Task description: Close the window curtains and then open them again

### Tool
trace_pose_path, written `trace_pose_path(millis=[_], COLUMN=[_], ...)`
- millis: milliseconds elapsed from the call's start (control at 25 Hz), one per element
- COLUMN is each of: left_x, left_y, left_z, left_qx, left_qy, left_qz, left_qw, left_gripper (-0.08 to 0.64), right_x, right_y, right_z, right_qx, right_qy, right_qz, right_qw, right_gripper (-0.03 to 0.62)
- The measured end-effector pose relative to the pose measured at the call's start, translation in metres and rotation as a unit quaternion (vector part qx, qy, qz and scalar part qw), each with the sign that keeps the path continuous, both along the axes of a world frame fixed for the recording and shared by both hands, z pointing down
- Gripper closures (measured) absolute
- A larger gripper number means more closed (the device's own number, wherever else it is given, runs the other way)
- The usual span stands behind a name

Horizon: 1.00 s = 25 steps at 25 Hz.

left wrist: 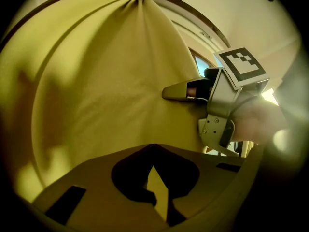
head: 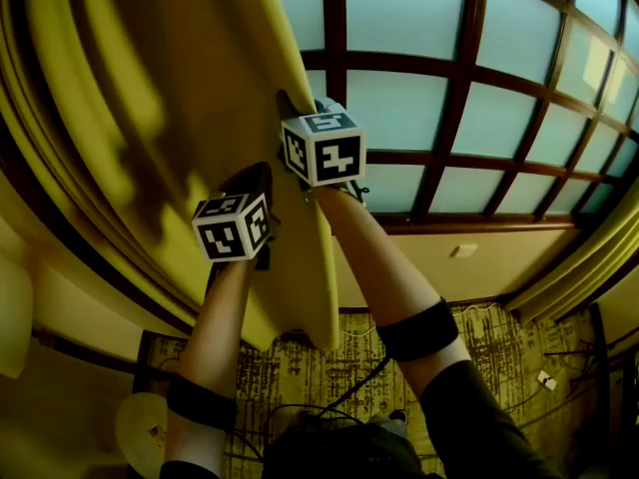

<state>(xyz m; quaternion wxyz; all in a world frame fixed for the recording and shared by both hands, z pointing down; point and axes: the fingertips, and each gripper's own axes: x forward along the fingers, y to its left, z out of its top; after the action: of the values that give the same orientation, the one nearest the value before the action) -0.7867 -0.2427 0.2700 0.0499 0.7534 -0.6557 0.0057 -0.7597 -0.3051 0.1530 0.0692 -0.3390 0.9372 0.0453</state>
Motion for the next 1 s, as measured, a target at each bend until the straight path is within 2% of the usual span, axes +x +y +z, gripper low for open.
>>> trace_pose_path(millis=[360, 520, 680, 1000], left_x=[0.096, 0.160, 0.219, 0.284], left_y=[-0.028, -0.040, -0.043, -0.053], left_z=[0.003, 0.003, -0.001, -0.006], left_qx=[-0.009, -0.007, -0.009, 0.003], left_qy=[-0.005, -0.008, -0.007, -0.010], left_qz=[0.013, 0.048, 0.065, 0.059], left_qw=[0.9999, 0.9988, 0.9978, 0.9982], left_gripper=[0.560, 0.560, 0.560, 0.560], right_x=[0.120, 0.168, 0.213, 0.299], right_y=[-0.036, -0.039, -0.044, -0.060], right_z=[0.001, -0.005, -0.013, -0.016], right_qx=[-0.017, 0.000, 0.016, -0.007], right_qy=[-0.027, -0.018, -0.016, -0.043], right_qz=[0.039, 0.045, 0.046, 0.044], right_qw=[0.999, 0.999, 0.999, 0.998], right_gripper=[0.574, 0.572, 0.572, 0.574])
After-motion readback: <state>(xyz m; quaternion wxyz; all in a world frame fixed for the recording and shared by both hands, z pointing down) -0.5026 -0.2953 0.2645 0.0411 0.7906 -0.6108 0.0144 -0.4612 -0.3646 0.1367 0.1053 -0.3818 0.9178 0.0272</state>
